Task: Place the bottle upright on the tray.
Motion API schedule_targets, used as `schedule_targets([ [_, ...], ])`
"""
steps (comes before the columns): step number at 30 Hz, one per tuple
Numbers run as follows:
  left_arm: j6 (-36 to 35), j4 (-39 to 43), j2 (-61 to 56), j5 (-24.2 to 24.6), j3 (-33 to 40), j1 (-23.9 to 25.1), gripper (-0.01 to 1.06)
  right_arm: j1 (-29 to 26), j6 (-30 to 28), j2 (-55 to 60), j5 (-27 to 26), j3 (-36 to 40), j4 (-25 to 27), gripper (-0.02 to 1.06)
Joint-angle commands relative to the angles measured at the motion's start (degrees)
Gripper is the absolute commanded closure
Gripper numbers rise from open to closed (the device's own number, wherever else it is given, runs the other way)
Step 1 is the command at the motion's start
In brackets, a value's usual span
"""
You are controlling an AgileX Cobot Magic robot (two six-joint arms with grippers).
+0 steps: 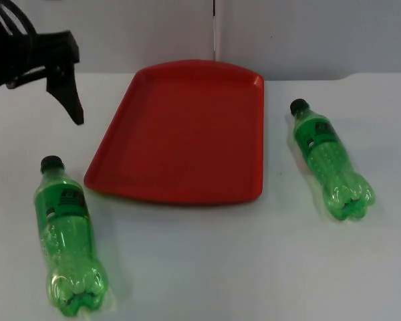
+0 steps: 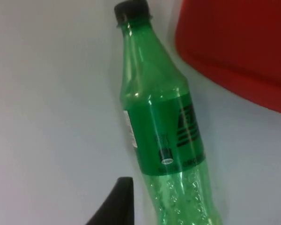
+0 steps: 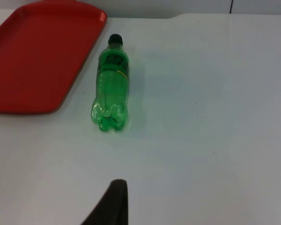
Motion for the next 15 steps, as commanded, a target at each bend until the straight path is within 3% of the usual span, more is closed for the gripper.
schedule_targets([
  [1,-3.9,2.1,2.1,-0.7,-0.9,-1.1,0.00,-0.4,-0.2,-0.2,-0.2,0.0,0.1,0.00],
  [9,-9.6,5.7,10.4,-0.3,-5.6,-5.2,0.00,-0.4,-0.2,-0.2,-0.2,0.0,0.1,0.00],
  [15,-13.0,7.7,14.6,-2.5,-6.1,-5.5,0.00,-0.4,-0.2,-0.2,-0.2,0.0,0.1,0.00],
])
